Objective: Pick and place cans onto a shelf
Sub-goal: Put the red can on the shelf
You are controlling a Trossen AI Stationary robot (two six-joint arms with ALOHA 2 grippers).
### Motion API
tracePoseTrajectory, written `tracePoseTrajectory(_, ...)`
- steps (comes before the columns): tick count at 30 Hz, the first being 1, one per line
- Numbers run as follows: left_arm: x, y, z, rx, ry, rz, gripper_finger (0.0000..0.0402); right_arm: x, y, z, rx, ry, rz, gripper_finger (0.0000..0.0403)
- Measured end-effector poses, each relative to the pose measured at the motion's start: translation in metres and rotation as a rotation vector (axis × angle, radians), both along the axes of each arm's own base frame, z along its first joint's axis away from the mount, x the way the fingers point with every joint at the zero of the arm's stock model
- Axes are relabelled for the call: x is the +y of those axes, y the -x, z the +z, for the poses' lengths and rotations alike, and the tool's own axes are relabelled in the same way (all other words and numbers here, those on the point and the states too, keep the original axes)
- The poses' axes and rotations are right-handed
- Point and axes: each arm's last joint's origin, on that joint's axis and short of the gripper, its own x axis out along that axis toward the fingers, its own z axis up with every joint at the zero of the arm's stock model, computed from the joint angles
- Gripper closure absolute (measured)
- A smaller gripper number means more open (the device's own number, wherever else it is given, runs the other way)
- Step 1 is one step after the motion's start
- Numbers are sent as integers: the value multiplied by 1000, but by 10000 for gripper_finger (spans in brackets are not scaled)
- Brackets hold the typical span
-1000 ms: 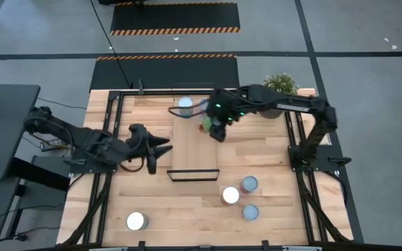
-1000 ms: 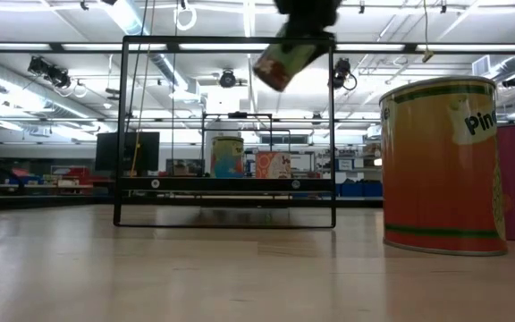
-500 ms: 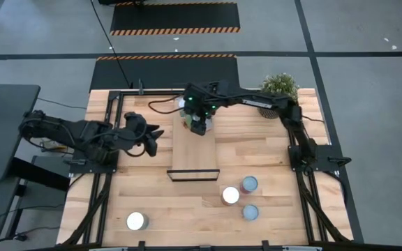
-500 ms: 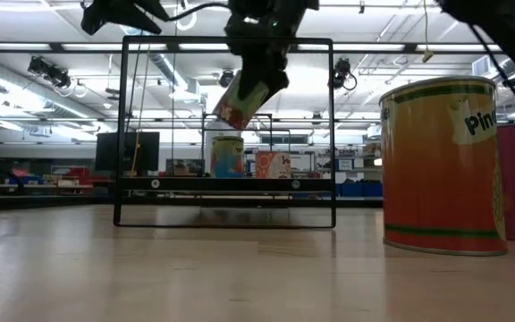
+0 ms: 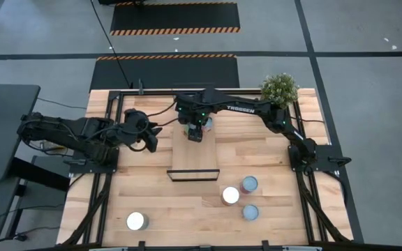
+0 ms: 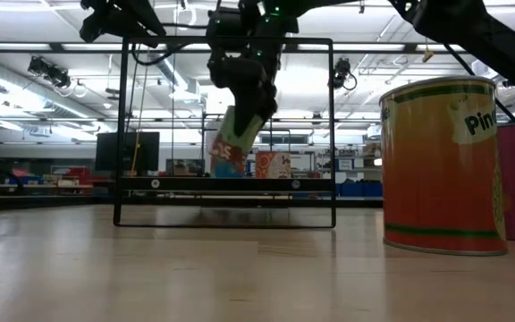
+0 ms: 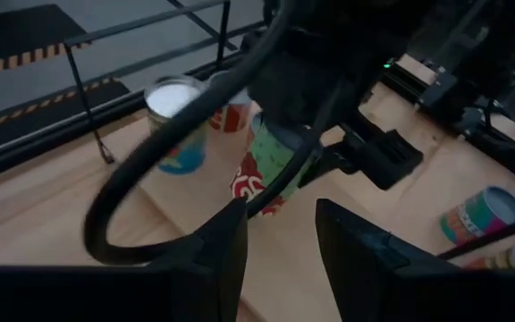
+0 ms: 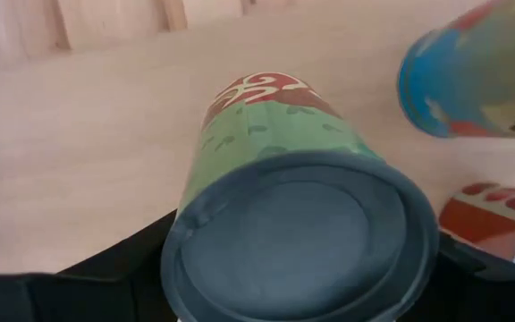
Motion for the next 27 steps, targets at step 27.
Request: tracePoseTrajectory(27,-4,-1,-2,17,99,-126,260,-3,-5,15,-79,157,150,68)
